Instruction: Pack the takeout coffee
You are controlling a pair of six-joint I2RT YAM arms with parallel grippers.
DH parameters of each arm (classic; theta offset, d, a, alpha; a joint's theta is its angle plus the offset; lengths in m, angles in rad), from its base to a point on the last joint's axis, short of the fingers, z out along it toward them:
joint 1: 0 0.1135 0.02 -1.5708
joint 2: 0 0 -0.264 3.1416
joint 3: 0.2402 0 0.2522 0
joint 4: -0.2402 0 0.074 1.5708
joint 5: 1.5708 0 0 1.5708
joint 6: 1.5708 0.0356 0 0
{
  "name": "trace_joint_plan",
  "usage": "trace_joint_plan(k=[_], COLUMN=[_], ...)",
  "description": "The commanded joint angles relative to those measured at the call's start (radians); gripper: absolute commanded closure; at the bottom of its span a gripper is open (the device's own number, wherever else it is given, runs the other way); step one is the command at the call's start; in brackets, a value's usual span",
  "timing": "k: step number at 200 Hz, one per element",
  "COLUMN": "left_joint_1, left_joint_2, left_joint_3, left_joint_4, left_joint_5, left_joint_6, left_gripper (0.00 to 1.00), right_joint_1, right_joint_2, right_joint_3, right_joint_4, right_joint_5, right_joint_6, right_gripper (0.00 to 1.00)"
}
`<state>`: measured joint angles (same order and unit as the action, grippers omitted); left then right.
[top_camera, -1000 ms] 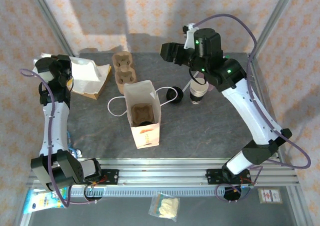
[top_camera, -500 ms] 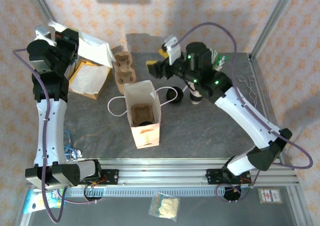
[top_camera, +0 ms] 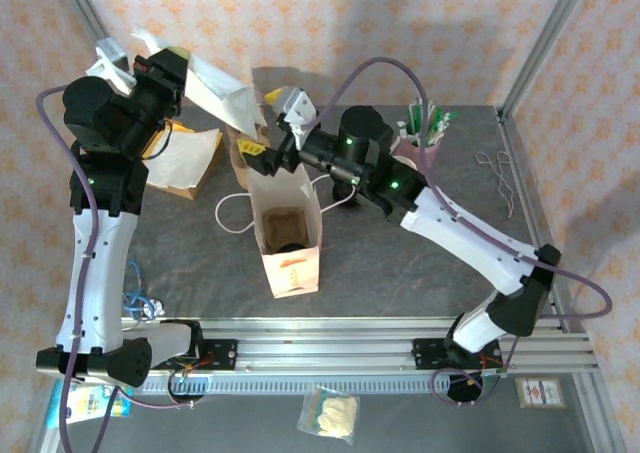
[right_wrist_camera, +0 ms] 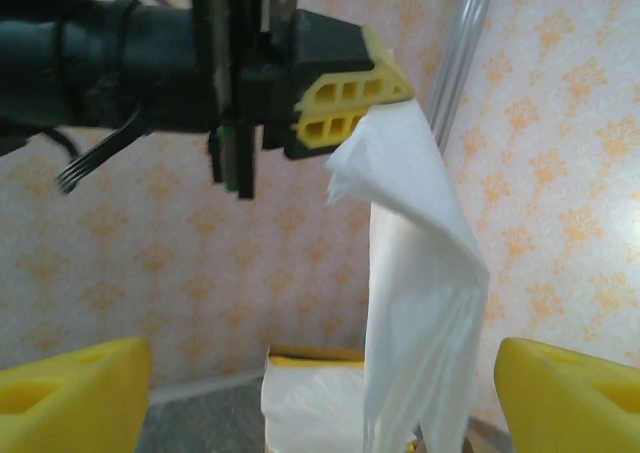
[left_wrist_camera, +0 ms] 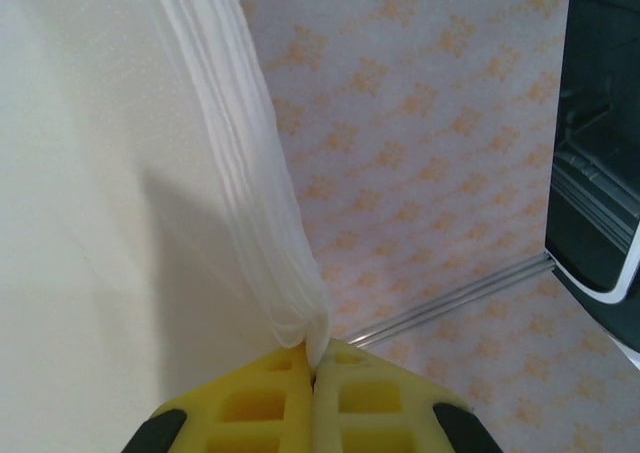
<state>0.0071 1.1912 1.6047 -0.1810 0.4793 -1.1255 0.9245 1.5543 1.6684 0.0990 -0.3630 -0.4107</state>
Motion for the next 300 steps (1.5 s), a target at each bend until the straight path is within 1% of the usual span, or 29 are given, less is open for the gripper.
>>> trace_joint_plan(k=[1,23,54,74,80,92,112,124,134,139,170,171,180,190,197,205,217,229,250,261,272,288,300], left_joint_1=[-0.014,-0.020,-0.044,-0.065,-0.072,-0.087,-0.101,-0.102,-0.102,-0.102,-0.102,-0.102,-0.102,-0.102,-0.102,-0.102,-0.102,-0.102,-0.102,-0.102,-0.102,-0.101,-0.101], left_joint_2=[-0.029,-0.042,-0.051,-0.056,-0.056,-0.056,-0.057,-0.058,-0.059,-0.059,-0.055,-0.054,-0.051,-0.050,-0.049,-0.045,-0.033,-0.016,0.015,0.033,0.059,0.113,0.151], left_joint_3=[0.036,0.035,0.026,0.026,0.024,0.022,0.020,0.019,0.018,0.016,0.010,0.010,0.013,0.024,0.036,0.058,0.110,0.167,0.258,0.304,0.365,0.480,0.549], left_joint_4=[-0.011,-0.016,-0.008,-0.006,-0.004,0.000,0.000,-0.001,-0.006,-0.005,-0.013,-0.013,-0.010,-0.022,-0.033,-0.055,-0.107,-0.163,-0.255,-0.310,-0.403,-0.592,-0.715], left_joint_5=[-0.011,-0.013,-0.010,-0.020,-0.024,-0.031,-0.039,-0.041,-0.048,-0.048,-0.057,-0.057,-0.052,-0.054,-0.057,-0.059,-0.062,-0.054,-0.012,0.022,0.045,0.044,0.038], left_joint_6=[-0.010,-0.014,-0.026,-0.031,-0.034,-0.039,-0.043,-0.042,-0.040,-0.040,-0.038,-0.038,-0.031,-0.014,0.006,0.031,0.086,0.141,0.225,0.271,0.326,0.404,0.451], left_gripper=[1.00,1.00,1.00,1.00,1.00,1.00,1.00,1.00,1.00,1.00,0.99,0.98,0.79,0.64,0.51,0.41,0.32,0.27,0.24,0.23,0.23,0.22,0.21], right_joint_1=[0.002,0.002,0.002,0.001,0.003,0.004,0.003,0.004,0.006,0.007,0.008,0.008,0.008,0.008,0.008,0.006,0.000,-0.011,-0.053,-0.099,-0.156,-0.270,-0.352], right_joint_2=[0.052,0.092,0.129,0.161,0.171,0.194,0.228,0.233,0.224,0.215,0.127,0.125,0.103,0.083,0.072,0.055,0.027,-0.006,-0.062,-0.079,-0.081,-0.056,-0.048], right_joint_3=[0.050,0.086,0.113,0.142,0.153,0.181,0.243,0.274,0.274,0.267,0.194,0.194,0.197,0.215,0.233,0.249,0.254,0.249,0.241,0.245,0.271,0.324,0.317], right_joint_4=[0.107,0.115,0.114,0.111,0.110,0.104,0.052,0.007,-0.016,-0.023,-0.066,-0.072,-0.122,-0.208,-0.270,-0.338,-0.419,-0.476,-0.543,-0.579,-0.640,-0.727,-0.745], right_joint_5=[0.074,0.153,0.175,0.199,0.204,0.220,0.220,0.211,0.206,0.204,0.184,0.185,0.208,0.247,0.262,0.272,0.273,0.261,0.156,0.082,0.024,-0.158,-0.304], right_joint_6=[0.077,0.103,0.125,0.152,0.157,0.170,0.178,0.179,0.180,0.183,0.221,0.223,0.257,0.305,0.336,0.372,0.429,0.493,0.624,0.700,0.790,0.929,1.046], right_gripper=[0.12,0.12,0.13,0.18,0.21,0.31,0.57,0.76,0.93,1.00,1.00,1.00,1.00,1.00,1.00,1.00,1.00,1.00,1.00,1.00,1.00,1.00,1.00])
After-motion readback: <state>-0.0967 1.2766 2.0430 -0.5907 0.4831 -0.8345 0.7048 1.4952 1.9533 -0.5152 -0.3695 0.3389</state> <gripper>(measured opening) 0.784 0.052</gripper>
